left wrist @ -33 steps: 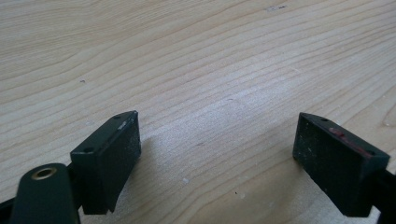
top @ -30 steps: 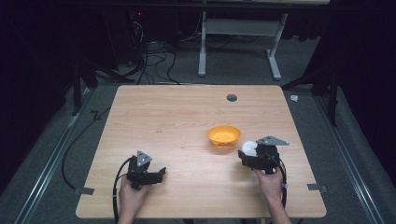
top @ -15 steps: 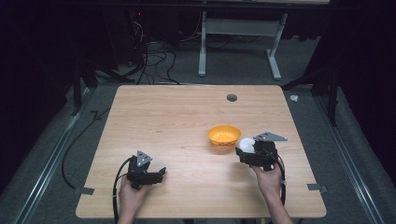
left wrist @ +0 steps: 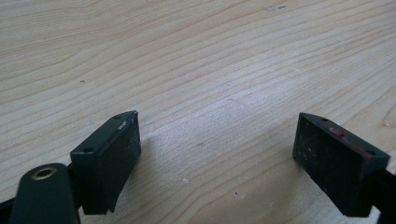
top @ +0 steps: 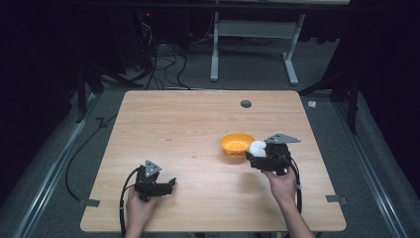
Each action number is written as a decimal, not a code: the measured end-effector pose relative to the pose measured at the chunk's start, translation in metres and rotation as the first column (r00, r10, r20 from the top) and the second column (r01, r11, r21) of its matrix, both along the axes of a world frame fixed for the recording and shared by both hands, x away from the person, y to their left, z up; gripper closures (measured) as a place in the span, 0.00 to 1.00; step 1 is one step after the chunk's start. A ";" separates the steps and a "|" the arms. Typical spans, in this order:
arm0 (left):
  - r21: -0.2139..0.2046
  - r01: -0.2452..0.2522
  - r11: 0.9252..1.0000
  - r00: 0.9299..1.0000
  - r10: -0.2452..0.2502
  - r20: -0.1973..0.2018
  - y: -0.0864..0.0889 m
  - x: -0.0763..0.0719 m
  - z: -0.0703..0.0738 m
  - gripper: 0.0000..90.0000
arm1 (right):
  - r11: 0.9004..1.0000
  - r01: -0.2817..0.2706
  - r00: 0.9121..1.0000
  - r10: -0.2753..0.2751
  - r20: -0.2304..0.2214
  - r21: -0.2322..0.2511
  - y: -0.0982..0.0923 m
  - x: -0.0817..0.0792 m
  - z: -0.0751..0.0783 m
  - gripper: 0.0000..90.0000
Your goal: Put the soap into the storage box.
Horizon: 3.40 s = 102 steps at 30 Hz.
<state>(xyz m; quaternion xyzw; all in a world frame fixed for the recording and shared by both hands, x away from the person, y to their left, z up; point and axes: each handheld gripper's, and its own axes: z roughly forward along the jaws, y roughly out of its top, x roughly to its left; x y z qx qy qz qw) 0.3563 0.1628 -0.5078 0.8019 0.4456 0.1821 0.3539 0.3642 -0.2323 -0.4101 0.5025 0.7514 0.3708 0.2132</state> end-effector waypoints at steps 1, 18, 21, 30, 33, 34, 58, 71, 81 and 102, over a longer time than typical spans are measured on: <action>0.000 0.000 1.000 1.000 0.000 0.000 0.000 0.000 0.000 0.17 | 1.000 0.000 1.000 0.000 0.000 0.000 0.000 0.000 0.000 0.26; 0.000 -0.001 1.000 1.000 0.001 -0.001 0.000 0.001 0.000 0.17 | 0.999 -0.043 0.998 0.043 -0.047 -0.015 0.012 0.030 0.012 0.26; 0.000 -0.002 1.000 1.000 0.002 -0.001 0.000 0.001 0.000 0.17 | 0.999 -0.040 0.998 0.038 -0.054 -0.019 0.012 0.035 0.011 0.26; 0.000 -0.001 1.000 1.000 0.001 0.000 0.000 0.001 0.000 0.17 | 0.998 -0.049 0.997 0.047 -0.061 -0.030 0.021 0.047 0.011 0.26; 0.000 -0.001 1.000 1.000 0.001 0.000 0.000 0.001 0.000 0.17 | 0.998 -0.053 0.997 0.051 -0.057 -0.021 0.022 0.050 0.011 0.26; 0.000 -0.001 1.000 1.000 0.001 -0.001 0.000 0.001 0.000 0.17 | 0.999 -0.051 0.997 0.049 -0.061 -0.020 0.024 0.053 0.011 0.26; 0.000 -0.002 1.000 1.000 0.002 0.000 0.000 0.001 0.000 0.17 | 0.996 -0.059 0.989 0.049 -0.136 -0.065 0.046 0.083 -0.011 0.26; 0.000 -0.002 1.000 1.000 0.002 0.000 0.000 0.001 0.000 0.17 | 0.996 -0.038 0.985 0.023 -0.168 -0.086 0.047 0.090 -0.021 0.26; 0.000 -0.002 1.000 1.000 0.002 0.000 0.000 0.001 0.000 0.17 | 0.994 -0.030 0.982 0.009 -0.188 -0.106 0.049 0.094 -0.028 0.26; 0.000 -0.001 1.000 1.000 0.001 -0.001 0.000 0.000 0.000 0.17 | 0.993 -0.026 0.974 -0.001 -0.226 -0.116 0.052 0.099 -0.037 0.26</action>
